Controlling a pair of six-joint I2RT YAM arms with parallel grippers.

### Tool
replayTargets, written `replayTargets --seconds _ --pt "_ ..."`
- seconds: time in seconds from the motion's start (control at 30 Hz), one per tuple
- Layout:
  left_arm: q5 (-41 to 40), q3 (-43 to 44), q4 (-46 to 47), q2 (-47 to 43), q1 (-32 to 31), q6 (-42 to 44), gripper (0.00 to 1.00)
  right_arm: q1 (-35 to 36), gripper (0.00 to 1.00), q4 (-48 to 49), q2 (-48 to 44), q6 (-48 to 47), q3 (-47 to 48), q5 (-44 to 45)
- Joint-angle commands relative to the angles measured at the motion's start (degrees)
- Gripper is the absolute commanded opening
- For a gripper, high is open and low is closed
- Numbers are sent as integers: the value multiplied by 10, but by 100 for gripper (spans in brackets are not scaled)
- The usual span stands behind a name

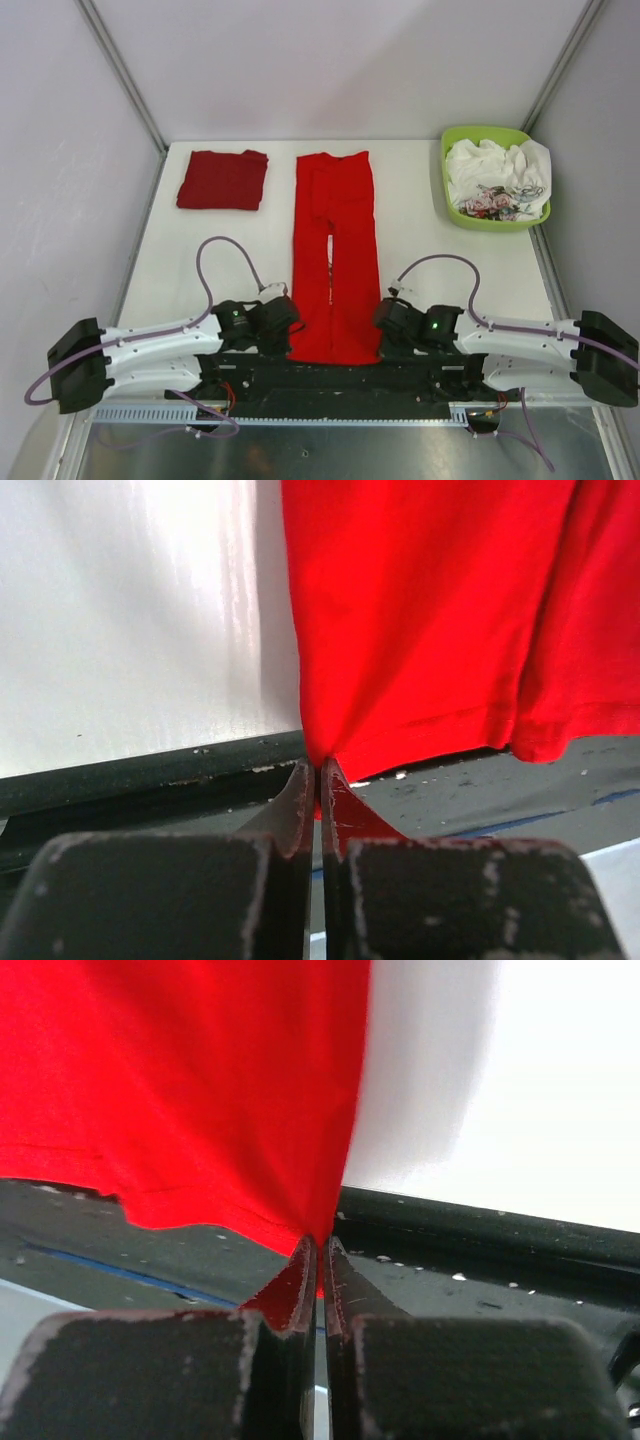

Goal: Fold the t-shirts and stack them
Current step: Grab the bottom of the folded rectangular tshirt with both arms, then fold the folded rectangular tshirt in 1/3 of the way

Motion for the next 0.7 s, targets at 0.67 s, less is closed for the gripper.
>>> replayTargets --seconds 0.67 --pt "-120 331 22 251 175 146 0 -216 0 105 252 -215 301 107"
